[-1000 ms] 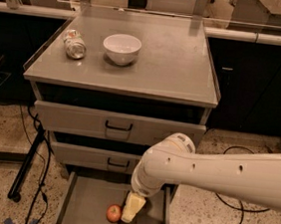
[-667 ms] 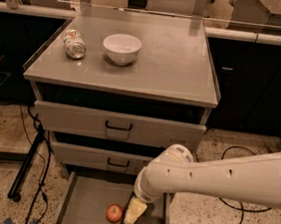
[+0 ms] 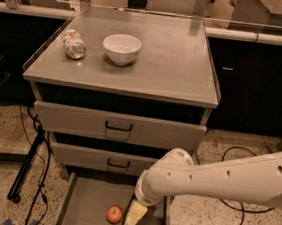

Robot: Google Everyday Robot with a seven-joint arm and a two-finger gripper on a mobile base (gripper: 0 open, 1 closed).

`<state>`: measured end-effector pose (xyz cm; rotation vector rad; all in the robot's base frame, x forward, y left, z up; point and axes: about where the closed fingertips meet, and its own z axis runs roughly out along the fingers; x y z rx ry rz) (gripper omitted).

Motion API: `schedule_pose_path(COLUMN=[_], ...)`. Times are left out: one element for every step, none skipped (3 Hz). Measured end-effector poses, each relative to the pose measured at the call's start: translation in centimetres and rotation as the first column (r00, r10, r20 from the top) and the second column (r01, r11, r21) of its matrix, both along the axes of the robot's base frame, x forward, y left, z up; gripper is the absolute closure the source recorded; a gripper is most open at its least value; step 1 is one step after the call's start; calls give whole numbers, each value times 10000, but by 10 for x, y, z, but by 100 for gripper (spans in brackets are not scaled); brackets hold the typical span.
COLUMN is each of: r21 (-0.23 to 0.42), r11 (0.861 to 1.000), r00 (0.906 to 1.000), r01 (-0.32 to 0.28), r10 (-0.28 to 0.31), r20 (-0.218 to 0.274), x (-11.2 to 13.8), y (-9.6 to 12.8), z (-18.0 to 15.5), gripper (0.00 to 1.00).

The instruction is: Pick apple from bottom drawer and place on counter

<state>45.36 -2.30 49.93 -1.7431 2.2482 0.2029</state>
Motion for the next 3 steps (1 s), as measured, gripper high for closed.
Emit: schedule_pose_path(r21=[242, 242, 746], r11=[9980, 9980, 9941], r00=[9976, 9976, 9946], r01=[583, 583, 787], r10=[-573, -573, -733], r20=[-398, -398, -728], x=[13, 13, 6], y=[-25, -25, -19], z=[-97, -97, -144], gripper=[0, 0, 0])
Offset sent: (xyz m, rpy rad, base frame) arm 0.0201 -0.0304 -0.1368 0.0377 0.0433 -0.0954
